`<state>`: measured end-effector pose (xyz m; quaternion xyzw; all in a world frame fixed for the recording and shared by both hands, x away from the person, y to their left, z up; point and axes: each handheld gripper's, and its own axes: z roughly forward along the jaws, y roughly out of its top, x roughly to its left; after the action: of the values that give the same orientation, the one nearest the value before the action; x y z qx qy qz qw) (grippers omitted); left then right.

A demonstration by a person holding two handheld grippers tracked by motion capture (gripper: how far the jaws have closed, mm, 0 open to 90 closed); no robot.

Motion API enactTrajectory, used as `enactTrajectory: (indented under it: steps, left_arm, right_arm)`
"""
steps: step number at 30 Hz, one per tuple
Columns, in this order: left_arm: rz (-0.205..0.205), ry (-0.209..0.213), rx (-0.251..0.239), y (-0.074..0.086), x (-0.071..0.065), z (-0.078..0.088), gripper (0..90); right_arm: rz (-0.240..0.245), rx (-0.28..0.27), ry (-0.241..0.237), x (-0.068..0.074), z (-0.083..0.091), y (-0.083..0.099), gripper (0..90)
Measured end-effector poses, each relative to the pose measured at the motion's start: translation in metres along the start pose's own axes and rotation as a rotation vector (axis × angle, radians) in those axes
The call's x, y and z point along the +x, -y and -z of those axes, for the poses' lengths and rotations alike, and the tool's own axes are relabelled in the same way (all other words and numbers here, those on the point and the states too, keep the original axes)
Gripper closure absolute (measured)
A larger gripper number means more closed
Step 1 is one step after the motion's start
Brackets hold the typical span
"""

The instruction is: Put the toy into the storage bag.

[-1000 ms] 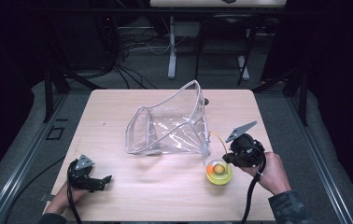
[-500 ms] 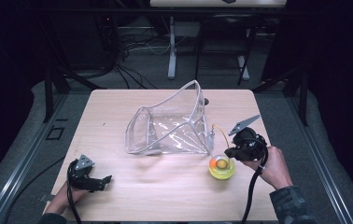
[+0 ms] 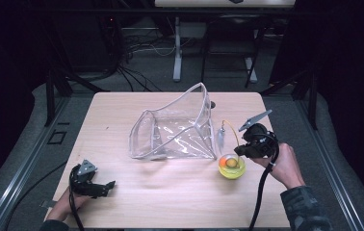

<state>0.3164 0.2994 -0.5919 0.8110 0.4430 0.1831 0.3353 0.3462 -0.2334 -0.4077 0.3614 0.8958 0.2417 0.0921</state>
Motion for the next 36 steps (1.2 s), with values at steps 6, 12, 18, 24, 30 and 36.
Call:
enactTrajectory:
  steps: [6,12,18,24,30,36]
  left_arm:
    - [0.0,0.0,0.0,0.0,0.0,0.0,0.0]
    - [-0.001,0.001,-0.001,0.0,0.0,0.0,0.0]
    - [-0.001,0.001,-0.001,0.0,0.0,0.0,0.0]
    - [-0.001,0.001,-0.001,0.0,0.0,0.0,0.0]
    - [-0.001,0.0,-0.001,0.0,0.0,0.0,0.0]
    - [0.001,0.0,0.0,0.0,0.0,0.0,0.0]
  right_arm:
    - [-0.01,0.006,-0.005,-0.006,0.0,-0.004,88.2]
    - [-0.009,0.016,0.005,-0.01,0.003,-0.011,88.2]
    - [-0.012,0.017,0.017,-0.014,0.009,-0.019,88.2]
    - [-0.01,0.022,0.026,-0.017,0.014,-0.027,88.2]
    - [-0.005,0.025,0.038,-0.02,0.021,-0.036,88.2]
    - [-0.004,0.017,0.034,-0.022,0.026,-0.042,88.2]
